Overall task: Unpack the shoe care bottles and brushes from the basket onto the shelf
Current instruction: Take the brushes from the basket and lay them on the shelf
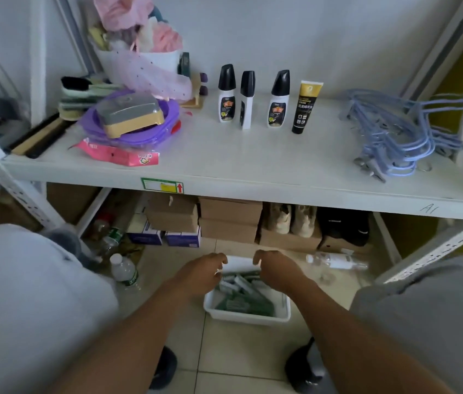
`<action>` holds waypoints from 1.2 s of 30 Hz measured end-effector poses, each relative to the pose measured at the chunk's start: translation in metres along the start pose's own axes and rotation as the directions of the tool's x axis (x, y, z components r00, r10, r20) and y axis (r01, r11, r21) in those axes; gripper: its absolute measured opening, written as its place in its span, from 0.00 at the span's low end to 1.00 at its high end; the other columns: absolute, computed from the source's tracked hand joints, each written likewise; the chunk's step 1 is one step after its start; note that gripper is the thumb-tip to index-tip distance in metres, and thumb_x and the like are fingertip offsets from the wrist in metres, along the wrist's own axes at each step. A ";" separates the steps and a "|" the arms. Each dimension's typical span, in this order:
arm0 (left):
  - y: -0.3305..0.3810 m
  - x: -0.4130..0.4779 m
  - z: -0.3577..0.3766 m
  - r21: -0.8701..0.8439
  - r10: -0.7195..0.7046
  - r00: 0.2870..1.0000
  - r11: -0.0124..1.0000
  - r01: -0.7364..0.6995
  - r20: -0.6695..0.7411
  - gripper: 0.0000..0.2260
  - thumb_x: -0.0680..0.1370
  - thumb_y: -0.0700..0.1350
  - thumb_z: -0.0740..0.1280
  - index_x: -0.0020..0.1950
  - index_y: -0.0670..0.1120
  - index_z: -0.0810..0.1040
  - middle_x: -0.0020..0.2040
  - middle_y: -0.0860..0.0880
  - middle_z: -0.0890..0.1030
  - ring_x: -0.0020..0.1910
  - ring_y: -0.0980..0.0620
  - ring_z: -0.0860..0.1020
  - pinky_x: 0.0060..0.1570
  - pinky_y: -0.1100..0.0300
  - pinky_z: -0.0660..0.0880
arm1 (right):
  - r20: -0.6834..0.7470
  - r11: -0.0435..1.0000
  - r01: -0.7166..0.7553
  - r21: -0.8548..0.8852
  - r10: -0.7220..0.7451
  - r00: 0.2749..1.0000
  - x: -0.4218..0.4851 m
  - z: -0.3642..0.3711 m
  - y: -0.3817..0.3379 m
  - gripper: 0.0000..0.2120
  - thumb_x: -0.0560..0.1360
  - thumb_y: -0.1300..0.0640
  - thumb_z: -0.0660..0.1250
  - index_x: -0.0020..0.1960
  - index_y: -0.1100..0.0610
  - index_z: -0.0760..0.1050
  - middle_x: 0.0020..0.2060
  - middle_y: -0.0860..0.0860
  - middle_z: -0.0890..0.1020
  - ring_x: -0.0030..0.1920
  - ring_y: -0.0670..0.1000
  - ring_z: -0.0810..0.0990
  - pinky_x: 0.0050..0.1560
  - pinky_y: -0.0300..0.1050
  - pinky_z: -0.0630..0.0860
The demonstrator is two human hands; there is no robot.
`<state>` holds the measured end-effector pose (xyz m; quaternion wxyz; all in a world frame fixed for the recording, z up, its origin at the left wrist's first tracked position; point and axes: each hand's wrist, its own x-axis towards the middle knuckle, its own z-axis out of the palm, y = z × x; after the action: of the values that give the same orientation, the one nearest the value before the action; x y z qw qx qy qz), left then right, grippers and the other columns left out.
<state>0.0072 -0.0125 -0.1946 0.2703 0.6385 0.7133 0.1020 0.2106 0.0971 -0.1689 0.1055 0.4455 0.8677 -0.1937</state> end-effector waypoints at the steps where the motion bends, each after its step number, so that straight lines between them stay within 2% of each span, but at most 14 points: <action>1: -0.001 0.003 0.003 0.004 -0.001 1.000 1.000 0.001 0.010 0.16 0.79 0.44 0.65 0.67 0.51 0.73 0.58 0.51 0.80 0.51 0.50 0.80 0.52 0.52 0.79 | 0.013 1.000 -0.006 -0.001 0.006 1.000 0.005 0.014 0.004 0.16 0.74 0.59 0.63 0.62 0.50 0.74 0.57 0.53 0.80 0.55 0.55 0.80 0.50 0.46 0.76; 4: -0.001 0.012 0.018 0.018 0.003 0.997 1.000 -0.004 0.081 0.10 0.79 0.42 0.63 0.60 0.48 0.74 0.53 0.46 0.81 0.47 0.47 0.80 0.47 0.49 0.79 | 0.111 0.998 -0.035 0.042 0.030 0.993 0.017 0.053 0.013 0.17 0.78 0.55 0.65 0.66 0.55 0.72 0.62 0.54 0.79 0.60 0.54 0.78 0.58 0.46 0.74; 7: -0.008 0.020 0.044 -0.044 -0.022 0.988 0.999 0.029 0.152 0.09 0.81 0.42 0.65 0.61 0.48 0.74 0.56 0.47 0.81 0.45 0.53 0.78 0.44 0.59 0.77 | 0.199 0.974 -0.132 0.185 0.095 0.975 0.032 0.089 0.022 0.20 0.79 0.54 0.65 0.70 0.54 0.70 0.65 0.55 0.77 0.63 0.57 0.77 0.63 0.50 0.75; 8: -0.012 0.023 0.055 -0.059 -0.037 0.982 0.997 0.049 0.184 0.08 0.81 0.43 0.65 0.60 0.49 0.73 0.56 0.48 0.81 0.46 0.54 0.78 0.45 0.60 0.77 | 0.237 0.957 -0.191 0.219 0.138 0.962 0.038 0.098 0.025 0.19 0.79 0.54 0.64 0.69 0.53 0.71 0.65 0.57 0.76 0.64 0.59 0.77 0.64 0.54 0.75; 10: -0.017 0.030 0.077 -0.090 -0.074 0.968 0.991 0.098 0.240 0.05 0.81 0.44 0.65 0.55 0.51 0.72 0.56 0.48 0.81 0.50 0.51 0.80 0.50 0.55 0.80 | 0.291 0.930 -0.282 0.236 0.209 0.934 0.051 0.117 0.030 0.20 0.78 0.57 0.65 0.69 0.55 0.71 0.65 0.59 0.76 0.64 0.62 0.76 0.64 0.57 0.74; 13: -0.019 0.041 0.112 -0.139 -0.152 0.938 0.969 0.203 0.311 0.10 0.79 0.44 0.65 0.60 0.51 0.75 0.58 0.48 0.81 0.55 0.49 0.80 0.56 0.49 0.80 | 0.262 0.934 -0.303 0.191 0.249 0.932 0.066 0.143 0.033 0.25 0.77 0.52 0.67 0.71 0.54 0.66 0.65 0.57 0.76 0.62 0.59 0.78 0.61 0.57 0.76; 16: -0.012 0.053 0.132 -0.186 -0.207 0.922 0.943 0.277 0.327 0.15 0.78 0.42 0.64 0.65 0.48 0.76 0.60 0.47 0.81 0.59 0.47 0.80 0.59 0.53 0.77 | 0.270 0.933 -0.325 0.155 0.276 0.922 0.073 0.165 0.034 0.39 0.74 0.49 0.71 0.77 0.53 0.54 0.71 0.59 0.68 0.67 0.62 0.73 0.63 0.60 0.75; 18: -0.015 0.061 0.145 -0.192 -0.245 0.907 0.927 0.323 0.344 0.16 0.77 0.45 0.64 0.65 0.50 0.76 0.60 0.48 0.82 0.58 0.48 0.80 0.57 0.55 0.77 | 0.291 0.923 -0.351 0.155 0.297 0.909 0.073 0.164 0.031 0.41 0.74 0.51 0.72 0.78 0.54 0.52 0.71 0.59 0.67 0.68 0.63 0.72 0.64 0.61 0.74; 20: -0.028 0.070 0.163 -0.179 -0.292 0.885 0.910 0.373 0.362 0.16 0.75 0.49 0.63 0.62 0.54 0.75 0.56 0.51 0.83 0.55 0.49 0.81 0.55 0.52 0.79 | 0.299 0.924 -0.359 0.133 0.308 0.903 0.075 0.170 0.032 0.41 0.73 0.50 0.73 0.77 0.55 0.53 0.69 0.58 0.69 0.67 0.61 0.72 0.65 0.59 0.72; 23: -0.040 0.081 0.178 -0.176 -0.342 0.859 0.885 0.431 0.380 0.16 0.71 0.49 0.60 0.58 0.51 0.76 0.52 0.49 0.83 0.52 0.47 0.82 0.51 0.50 0.80 | 0.305 0.933 -0.350 0.086 0.310 0.900 0.080 0.181 0.034 0.40 0.74 0.49 0.71 0.77 0.56 0.53 0.68 0.57 0.67 0.67 0.61 0.70 0.65 0.58 0.71; 28: -0.024 0.079 0.156 -0.166 -0.388 0.852 0.870 0.464 0.351 0.10 0.76 0.41 0.62 0.57 0.44 0.76 0.53 0.45 0.81 0.48 0.47 0.76 0.46 0.57 0.72 | 0.255 0.950 -0.313 0.004 0.302 0.919 0.084 0.182 0.036 0.39 0.70 0.43 0.73 0.73 0.55 0.58 0.65 0.56 0.70 0.61 0.59 0.72 0.60 0.55 0.72; 31: -0.028 0.077 0.158 -0.186 -0.395 0.844 0.857 0.481 0.363 0.07 0.77 0.41 0.63 0.55 0.45 0.76 0.47 0.48 0.78 0.45 0.50 0.75 0.42 0.60 0.70 | 0.293 0.960 -0.279 -0.017 0.271 0.917 0.082 0.176 0.038 0.41 0.67 0.41 0.76 0.71 0.55 0.62 0.64 0.55 0.73 0.61 0.58 0.74 0.62 0.55 0.73; 34: -0.030 0.073 0.160 -0.194 -0.386 0.847 0.859 0.475 0.365 0.03 0.79 0.40 0.63 0.50 0.48 0.72 0.41 0.53 0.74 0.39 0.56 0.73 0.35 0.64 0.68 | 0.308 0.963 -0.268 -0.033 0.265 0.914 0.081 0.164 0.038 0.32 0.71 0.46 0.74 0.70 0.55 0.67 0.63 0.54 0.76 0.61 0.57 0.77 0.62 0.52 0.76; 36: -0.029 0.069 0.156 -0.198 -0.384 0.850 0.859 0.473 0.361 0.03 0.80 0.40 0.62 0.50 0.48 0.72 0.42 0.54 0.74 0.40 0.57 0.73 0.37 0.64 0.68 | 0.336 0.967 -0.250 -0.046 0.251 0.908 0.081 0.156 0.037 0.22 0.76 0.51 0.71 0.68 0.55 0.71 0.63 0.54 0.78 0.61 0.55 0.79 0.61 0.50 0.77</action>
<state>0.0602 0.0183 -0.3563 0.4818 0.4245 0.7656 0.0371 0.1953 0.1088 -0.3474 0.2775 0.5131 0.7723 -0.2516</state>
